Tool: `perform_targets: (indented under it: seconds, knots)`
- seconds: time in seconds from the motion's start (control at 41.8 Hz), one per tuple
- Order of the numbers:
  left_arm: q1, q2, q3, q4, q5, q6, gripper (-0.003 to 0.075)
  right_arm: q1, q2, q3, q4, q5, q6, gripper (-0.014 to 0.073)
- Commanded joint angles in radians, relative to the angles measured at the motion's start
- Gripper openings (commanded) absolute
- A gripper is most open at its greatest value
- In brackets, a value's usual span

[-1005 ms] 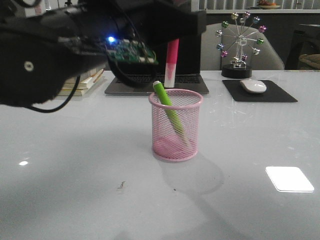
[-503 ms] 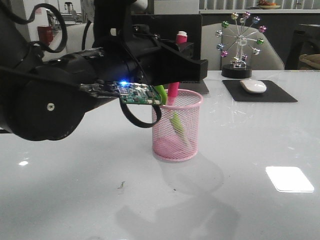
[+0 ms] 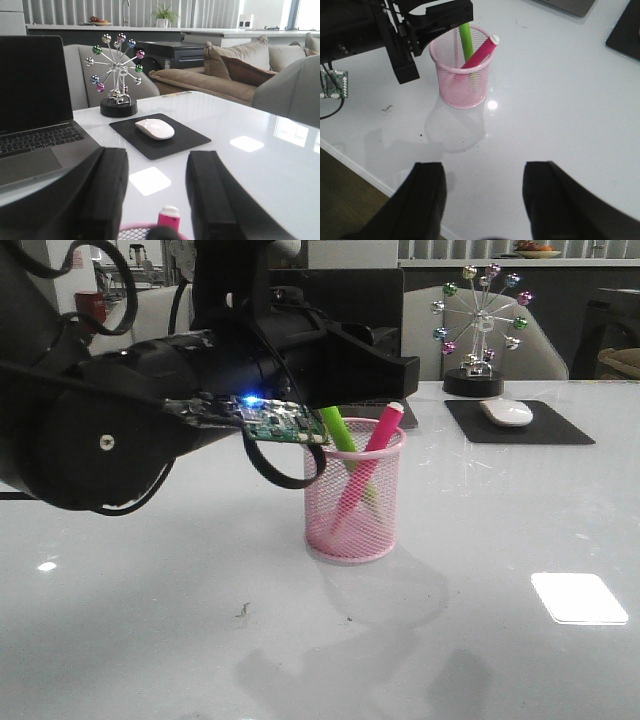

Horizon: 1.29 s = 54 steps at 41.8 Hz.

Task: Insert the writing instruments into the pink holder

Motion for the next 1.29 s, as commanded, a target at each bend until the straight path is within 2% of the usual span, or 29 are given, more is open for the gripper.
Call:
perform_targets:
  seconds: [0.0,0.215,0.527,0.646,0.934,1.269]
  knots:
    - [-0.009,-0.109,-0.026,-0.001,0.014,-0.002,0.0368,0.001,-0.007,-0.029,-0.003,-0.070,-0.003,0.0464]
    - [-0.008,-0.347,-0.026,0.000,0.516,0.138,0.0366,0.001,-0.007,-0.029,-0.003,-0.070,-0.003,0.0464]
    - [-0.008,-0.777,-0.026,0.002,1.254,0.138,0.0363,0.001,-0.007,-0.029,-0.003,-0.070,-0.003,0.0464]
    - [-0.008,-0.919,-0.026,0.002,1.440,0.138,0.0363,0.001,-0.007,-0.029,-0.003,-0.070,-0.003,0.0464]
    - [-0.008,-1.221,-0.003,0.002,1.751,0.138,0.0363,0.001,-0.007,-0.029,-0.003,-0.070,-0.003,0.0464]
    - [-0.008,-1.461,0.140,0.082,1.820,0.108,0.0363,0.001,-0.007,-0.028,-0.003,-0.068,-0.003,0.0464]
